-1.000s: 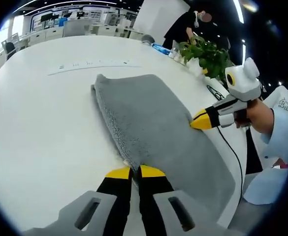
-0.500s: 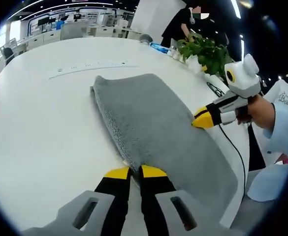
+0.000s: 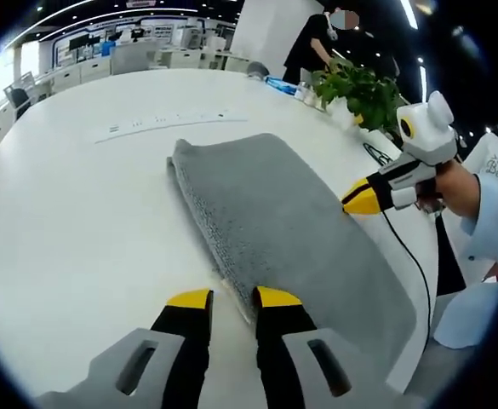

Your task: Fold the towel on the table until its edges align and the towel forms a compact rectangular stack.

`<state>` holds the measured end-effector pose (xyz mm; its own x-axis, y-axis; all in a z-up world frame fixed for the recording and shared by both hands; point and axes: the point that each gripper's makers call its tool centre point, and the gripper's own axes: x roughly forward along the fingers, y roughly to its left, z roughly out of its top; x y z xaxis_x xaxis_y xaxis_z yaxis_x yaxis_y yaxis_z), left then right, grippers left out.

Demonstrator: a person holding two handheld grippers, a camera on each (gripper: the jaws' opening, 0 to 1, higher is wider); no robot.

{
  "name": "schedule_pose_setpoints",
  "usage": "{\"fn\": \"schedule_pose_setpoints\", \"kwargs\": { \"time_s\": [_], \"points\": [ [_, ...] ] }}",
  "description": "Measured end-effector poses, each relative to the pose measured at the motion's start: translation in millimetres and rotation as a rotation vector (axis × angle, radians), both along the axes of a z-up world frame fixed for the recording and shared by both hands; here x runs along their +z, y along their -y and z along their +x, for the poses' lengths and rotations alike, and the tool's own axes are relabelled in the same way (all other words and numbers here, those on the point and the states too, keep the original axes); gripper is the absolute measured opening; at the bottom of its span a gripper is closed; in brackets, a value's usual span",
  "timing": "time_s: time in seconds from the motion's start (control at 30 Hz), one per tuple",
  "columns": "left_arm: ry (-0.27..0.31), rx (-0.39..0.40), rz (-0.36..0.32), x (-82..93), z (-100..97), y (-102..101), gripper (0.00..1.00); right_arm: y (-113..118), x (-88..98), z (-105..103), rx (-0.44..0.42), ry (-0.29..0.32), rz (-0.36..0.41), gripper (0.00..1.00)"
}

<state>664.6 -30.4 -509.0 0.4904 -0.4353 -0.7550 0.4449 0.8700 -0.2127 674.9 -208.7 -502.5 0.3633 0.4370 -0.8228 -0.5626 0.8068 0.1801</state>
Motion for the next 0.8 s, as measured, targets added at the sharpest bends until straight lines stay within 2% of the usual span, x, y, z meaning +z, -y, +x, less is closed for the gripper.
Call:
{"fn": "schedule_pose_setpoints", "kwargs": {
  "time_s": [0.07, 0.1, 0.17, 0.27, 0.33, 0.4, 0.5, 0.6, 0.67, 0.8],
  "points": [
    [0.002, 0.001, -0.002, -2.6, 6.9, -6.0, 0.20, 1.9, -0.4, 1.4, 0.000, 0.004, -0.002, 0.07],
    [0.000, 0.003, 0.000, 0.6, -0.5, -3.7, 0.21, 2.8, -1.6, 0.4, -0.001, -0.004, -0.003, 0.07],
    [-0.007, 0.002, 0.000, -0.8, -2.5, -5.0, 0.21, 6.3, -4.4, 0.8, 0.003, -0.005, -0.014, 0.07],
    [0.005, 0.000, 0.003, 9.7, -10.5, -3.6, 0.21, 7.3, 3.7, -2.1, 0.004, 0.004, -0.006, 0.07],
    [0.023, 0.003, -0.006, 12.3, -2.9, -7.9, 0.21, 6.3, 9.7, 0.5, 0.014, 0.017, 0.001, 0.07],
    [0.033, 0.001, -0.010, 17.1, -3.8, -8.8, 0.21, 4.8, 14.4, -0.2, 0.027, 0.028, 0.005, 0.07],
    [0.054, -0.011, -0.005, 26.0, -10.2, -10.2, 0.21, 1.5, 24.7, -10.3, 0.054, 0.046, 0.005, 0.07],
    [0.065, -0.018, 0.001, 33.2, -19.9, -9.6, 0.22, 0.6, 26.3, -15.5, 0.065, 0.045, 0.015, 0.08],
    [0.070, -0.023, -0.004, 33.3, -16.8, -14.6, 0.24, -0.7, 26.1, -22.4, 0.084, 0.042, 0.012, 0.09],
    [0.089, -0.041, -0.019, 45.6, -32.6, -12.8, 0.27, -5.6, 28.6, -39.8, 0.132, 0.042, 0.027, 0.15]
  ]
}}
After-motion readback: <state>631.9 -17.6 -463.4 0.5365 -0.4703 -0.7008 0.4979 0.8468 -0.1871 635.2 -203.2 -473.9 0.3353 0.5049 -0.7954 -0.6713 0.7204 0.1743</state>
